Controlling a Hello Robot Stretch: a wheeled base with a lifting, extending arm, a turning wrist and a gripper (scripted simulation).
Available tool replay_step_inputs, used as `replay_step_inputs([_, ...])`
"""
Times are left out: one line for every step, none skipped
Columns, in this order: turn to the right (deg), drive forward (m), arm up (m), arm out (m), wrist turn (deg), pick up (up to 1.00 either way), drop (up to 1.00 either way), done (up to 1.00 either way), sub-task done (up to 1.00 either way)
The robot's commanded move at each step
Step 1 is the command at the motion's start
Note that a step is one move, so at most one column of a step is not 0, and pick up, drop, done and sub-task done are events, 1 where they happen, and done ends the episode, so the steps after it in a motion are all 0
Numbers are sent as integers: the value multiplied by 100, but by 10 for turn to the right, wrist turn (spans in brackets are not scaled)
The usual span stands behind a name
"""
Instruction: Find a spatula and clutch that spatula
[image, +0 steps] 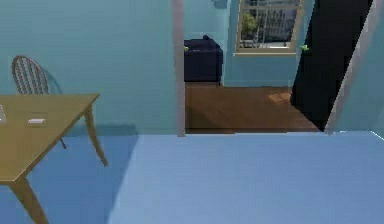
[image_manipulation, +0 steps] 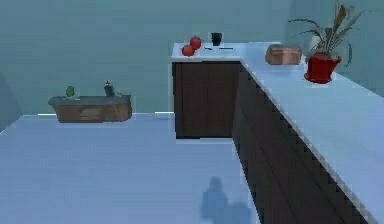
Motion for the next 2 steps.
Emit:
replay_step_inputs([450,0,0,0,0,0,0,0,0])
replay_step_inputs([450,0,0,0,0,0,0,0,0])
